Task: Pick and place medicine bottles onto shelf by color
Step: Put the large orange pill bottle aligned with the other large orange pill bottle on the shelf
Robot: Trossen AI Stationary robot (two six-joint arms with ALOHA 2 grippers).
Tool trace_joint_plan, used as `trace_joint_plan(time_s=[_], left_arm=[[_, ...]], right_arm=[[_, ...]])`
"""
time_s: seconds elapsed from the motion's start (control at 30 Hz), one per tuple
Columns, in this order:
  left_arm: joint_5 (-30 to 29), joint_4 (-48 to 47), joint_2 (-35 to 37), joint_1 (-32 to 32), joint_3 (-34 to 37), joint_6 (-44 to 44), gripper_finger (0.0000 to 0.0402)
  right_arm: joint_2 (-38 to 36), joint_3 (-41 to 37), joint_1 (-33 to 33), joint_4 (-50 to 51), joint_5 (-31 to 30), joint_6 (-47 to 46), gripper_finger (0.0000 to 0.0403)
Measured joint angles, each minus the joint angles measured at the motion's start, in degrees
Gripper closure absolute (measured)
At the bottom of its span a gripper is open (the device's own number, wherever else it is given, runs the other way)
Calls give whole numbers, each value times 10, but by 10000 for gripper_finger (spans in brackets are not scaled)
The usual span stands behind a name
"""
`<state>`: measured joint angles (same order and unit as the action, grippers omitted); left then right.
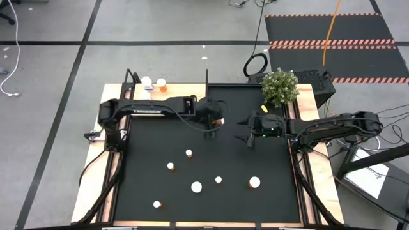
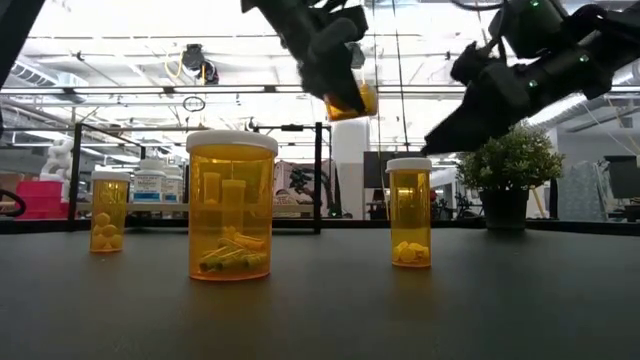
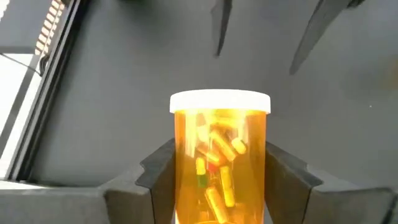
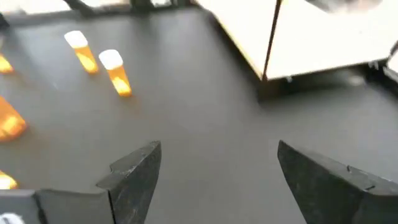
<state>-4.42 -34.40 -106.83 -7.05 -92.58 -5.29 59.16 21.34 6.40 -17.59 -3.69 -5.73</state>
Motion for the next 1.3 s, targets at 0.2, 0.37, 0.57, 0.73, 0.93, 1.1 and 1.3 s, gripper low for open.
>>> trace_joint_plan(time_s=[0.2,0.37,0.57,0.73,0.93,1.1,1.3], left_arm=[[54,270,59,0,167,16,201],[109,613,81,1,283,60,200],[130,786,69,-4,325,73,200],[134,804,63,-4,326,67,199],[136,848,43,0,325,74,199],[136,859,24,7,325,76,199],[136,842,22,11,325,71,199]], right_arm=[[0,-60,-11,-198,27,4,87],[0,-85,-9,-286,23,4,87],[17,-48,10,-317,40,1,87],[62,1,32,-309,100,-15,87],[137,69,43,-299,138,-8,87],[168,102,45,-304,159,7,87],[172,108,45,-297,170,22,87]])
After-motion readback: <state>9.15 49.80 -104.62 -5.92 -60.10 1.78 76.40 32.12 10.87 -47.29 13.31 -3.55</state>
